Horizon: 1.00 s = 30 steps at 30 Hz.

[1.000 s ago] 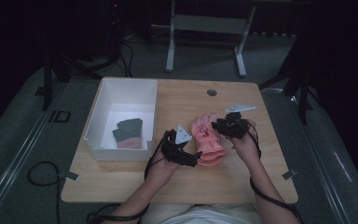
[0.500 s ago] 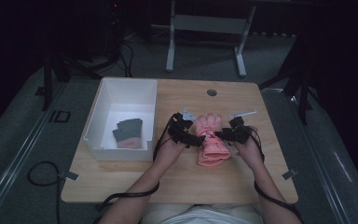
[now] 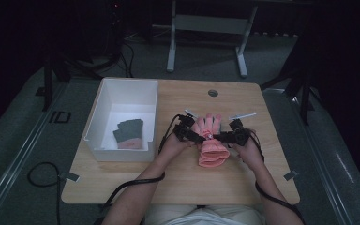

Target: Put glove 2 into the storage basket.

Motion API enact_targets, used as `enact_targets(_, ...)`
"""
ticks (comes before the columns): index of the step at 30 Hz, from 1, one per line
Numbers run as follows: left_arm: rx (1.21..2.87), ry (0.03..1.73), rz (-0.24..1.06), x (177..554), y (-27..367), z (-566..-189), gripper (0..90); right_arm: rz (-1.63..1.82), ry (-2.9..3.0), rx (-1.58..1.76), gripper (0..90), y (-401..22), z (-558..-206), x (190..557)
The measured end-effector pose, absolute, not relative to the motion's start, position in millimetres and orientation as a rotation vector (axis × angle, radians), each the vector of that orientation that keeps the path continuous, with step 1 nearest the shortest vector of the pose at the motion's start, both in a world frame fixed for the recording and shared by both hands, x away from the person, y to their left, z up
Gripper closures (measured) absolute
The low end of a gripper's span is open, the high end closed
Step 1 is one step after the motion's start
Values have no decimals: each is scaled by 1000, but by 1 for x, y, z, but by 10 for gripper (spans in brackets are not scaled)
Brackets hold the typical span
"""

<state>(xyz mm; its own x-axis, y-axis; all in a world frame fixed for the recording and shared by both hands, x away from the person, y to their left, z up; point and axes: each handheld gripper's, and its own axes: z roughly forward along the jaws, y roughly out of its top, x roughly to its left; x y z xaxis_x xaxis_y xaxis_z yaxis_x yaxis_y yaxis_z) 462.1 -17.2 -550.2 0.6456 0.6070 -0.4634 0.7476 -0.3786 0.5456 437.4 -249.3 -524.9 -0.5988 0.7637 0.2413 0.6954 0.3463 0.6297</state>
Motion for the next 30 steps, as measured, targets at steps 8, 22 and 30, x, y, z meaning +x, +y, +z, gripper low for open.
enact_targets(8,2123,991,-247,461,-20,-541,767,1063,2493,1331,721,-243,-520,434)
enact_targets(22,2179,888,-164,450,-22,-514,802,1148,2441,1309,742,-245,-510,425)
enact_targets(30,2134,832,-129,446,-18,-481,806,1237,2377,1268,745,-249,-482,418)
